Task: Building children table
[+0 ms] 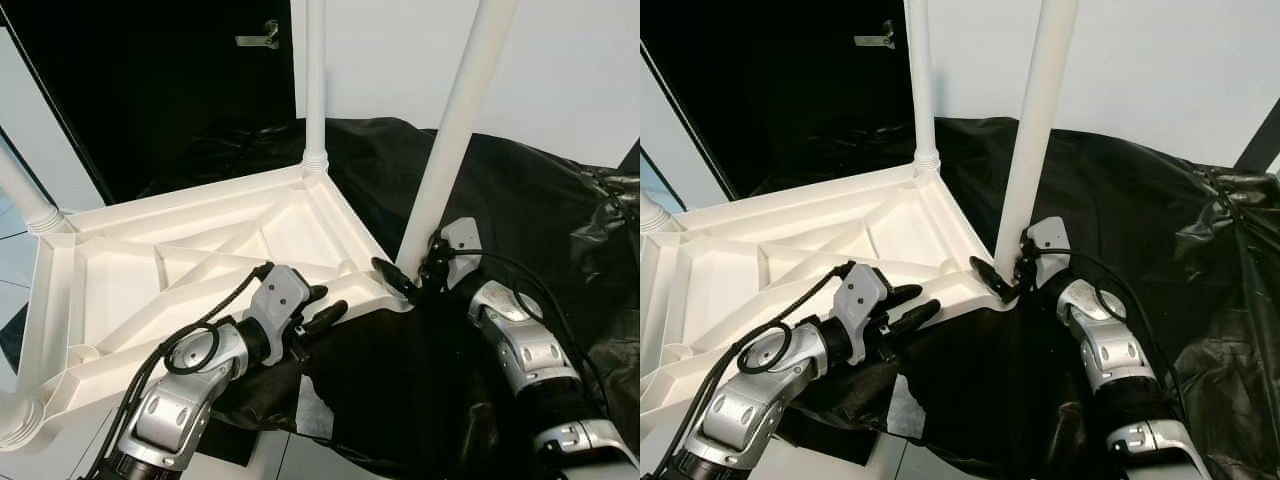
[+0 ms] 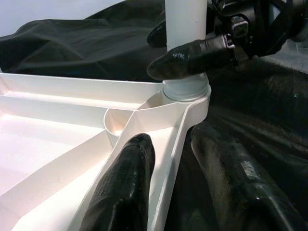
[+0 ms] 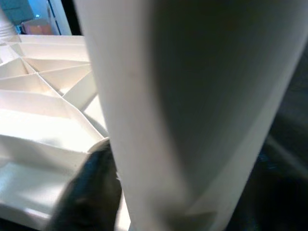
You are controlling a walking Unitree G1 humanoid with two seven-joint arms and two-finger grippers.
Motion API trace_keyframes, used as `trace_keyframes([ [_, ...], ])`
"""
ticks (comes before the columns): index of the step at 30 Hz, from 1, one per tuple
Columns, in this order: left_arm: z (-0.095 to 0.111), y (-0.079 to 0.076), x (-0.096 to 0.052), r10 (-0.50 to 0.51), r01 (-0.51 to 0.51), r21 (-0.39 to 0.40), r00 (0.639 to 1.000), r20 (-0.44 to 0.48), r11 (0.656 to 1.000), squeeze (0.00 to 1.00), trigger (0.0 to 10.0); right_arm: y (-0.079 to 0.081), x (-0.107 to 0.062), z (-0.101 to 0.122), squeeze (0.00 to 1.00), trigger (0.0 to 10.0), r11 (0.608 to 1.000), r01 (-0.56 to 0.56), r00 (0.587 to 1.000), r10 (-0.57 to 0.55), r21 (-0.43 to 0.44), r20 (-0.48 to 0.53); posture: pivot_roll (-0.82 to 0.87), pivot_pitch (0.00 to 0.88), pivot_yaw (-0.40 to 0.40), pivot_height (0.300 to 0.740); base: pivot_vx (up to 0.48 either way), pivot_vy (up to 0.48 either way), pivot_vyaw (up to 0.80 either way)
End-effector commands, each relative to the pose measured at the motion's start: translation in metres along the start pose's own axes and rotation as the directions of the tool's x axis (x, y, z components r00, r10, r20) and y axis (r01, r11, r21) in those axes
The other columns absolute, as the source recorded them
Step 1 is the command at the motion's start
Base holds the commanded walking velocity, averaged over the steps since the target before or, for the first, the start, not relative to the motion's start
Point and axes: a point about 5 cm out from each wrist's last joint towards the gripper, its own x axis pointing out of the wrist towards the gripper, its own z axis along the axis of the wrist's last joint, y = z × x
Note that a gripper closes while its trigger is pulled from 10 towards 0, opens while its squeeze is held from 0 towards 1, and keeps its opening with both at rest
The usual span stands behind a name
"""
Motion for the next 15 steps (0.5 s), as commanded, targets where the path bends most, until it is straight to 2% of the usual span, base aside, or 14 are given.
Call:
trace_keyframes([
  [1,-0.001,-0.001,-0.001,-0.011,0.011,0.006,1.0,-0.004,1.0,0.0,10.0,0.0,0.0,-0.002,0.0,0.0,1.0,-0.028,1.0,0.027,-0.009,-0.014,0.07,0.0,-0.027,0.74,0.0,0.0,0.0],
  [8,-0.002,-0.002,-0.001,-0.009,0.009,0.005,1.0,-0.007,1.0,0.0,10.0,-0.001,-0.003,-0.01,0.0,0.0,1.0,-0.019,0.998,0.019,0.006,-0.051,0.06,0.0,-0.026,0.74,0.0,0.0,0.0],
  [11,-0.002,-0.004,0.0,-0.015,0.015,0.004,1.0,-0.008,1.0,0.0,10.0,-0.006,-0.005,-0.016,0.0,0.0,0.995,0.103,0.991,-0.101,0.013,-0.083,0.05,0.0,-0.029,0.74,0.0,0.0,0.0],
  [12,-0.002,-0.004,0.0,-0.015,0.015,0.004,1.0,-0.008,1.0,0.0,10.0,-0.006,-0.005,-0.016,0.0,0.0,0.995,0.103,0.991,-0.101,0.013,-0.083,0.05,0.0,-0.029,0.74,0.0,0.0,0.0],
  [13,-0.001,-0.004,0.001,-0.02,0.02,0.003,1.0,-0.006,1.0,0.0,10.0,-0.007,-0.004,-0.016,0.0,0.0,0.984,0.179,0.981,-0.177,0.02,-0.085,0.05,0.0,-0.027,0.74,0.0,0.0,0.0],
  [15,-0.001,-0.005,0.001,-0.022,0.022,0.002,1.0,-0.007,1.0,0.0,10.0,-0.006,-0.003,-0.016,0.0,0.0,0.979,0.202,0.976,-0.199,0.025,-0.085,0.05,0.0,-0.025,0.74,0.0,0.0,0.0],
])
